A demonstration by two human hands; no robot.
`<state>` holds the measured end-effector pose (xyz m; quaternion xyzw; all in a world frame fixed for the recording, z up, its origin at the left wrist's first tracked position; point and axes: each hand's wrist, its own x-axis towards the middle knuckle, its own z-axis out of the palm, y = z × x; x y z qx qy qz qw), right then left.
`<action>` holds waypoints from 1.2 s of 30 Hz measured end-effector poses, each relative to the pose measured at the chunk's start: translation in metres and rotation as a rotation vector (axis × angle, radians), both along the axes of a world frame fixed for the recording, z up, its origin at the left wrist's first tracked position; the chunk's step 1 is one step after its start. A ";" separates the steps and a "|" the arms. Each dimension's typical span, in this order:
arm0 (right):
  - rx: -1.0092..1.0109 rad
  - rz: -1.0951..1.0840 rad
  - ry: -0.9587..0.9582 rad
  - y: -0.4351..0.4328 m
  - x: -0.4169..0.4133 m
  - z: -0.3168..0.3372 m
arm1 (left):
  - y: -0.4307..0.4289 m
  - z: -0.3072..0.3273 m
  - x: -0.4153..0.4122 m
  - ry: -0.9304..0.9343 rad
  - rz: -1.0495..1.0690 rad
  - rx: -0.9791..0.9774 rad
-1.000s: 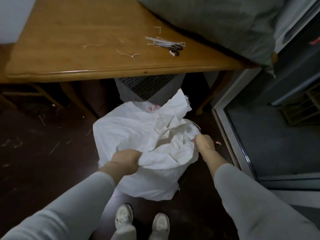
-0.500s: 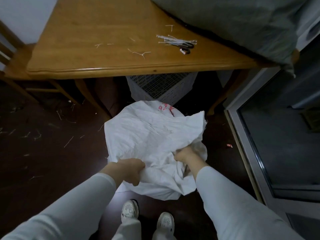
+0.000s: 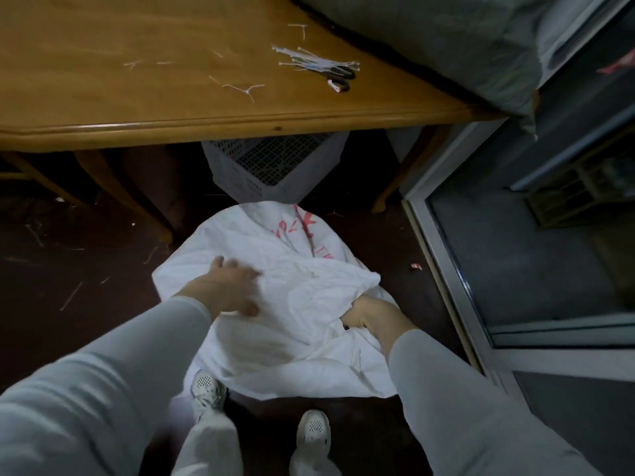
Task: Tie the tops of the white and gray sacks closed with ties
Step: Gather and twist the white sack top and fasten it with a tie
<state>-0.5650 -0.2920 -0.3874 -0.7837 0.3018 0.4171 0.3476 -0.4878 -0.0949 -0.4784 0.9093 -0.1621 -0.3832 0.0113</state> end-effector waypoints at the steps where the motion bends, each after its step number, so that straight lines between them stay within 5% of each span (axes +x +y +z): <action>1: 0.018 0.062 0.046 0.006 0.003 -0.004 | 0.004 -0.006 0.001 0.024 0.004 -0.036; 4: 0.048 0.002 0.012 0.024 0.017 -0.023 | 0.022 -0.011 0.005 0.015 0.139 -0.196; 10: 0.090 -0.566 -0.240 0.058 0.073 -0.017 | 0.067 0.027 0.058 -0.199 0.698 -0.452; 16: 0.147 -0.649 -0.344 0.098 0.099 0.036 | 0.107 0.072 0.082 -0.277 0.636 -0.487; 26: 0.271 -0.555 -0.397 0.177 0.147 0.084 | 0.207 0.117 0.113 -0.352 0.587 -0.387; 36: 0.315 -0.260 -0.320 0.271 0.184 0.056 | 0.305 0.097 0.106 -0.291 0.855 -0.292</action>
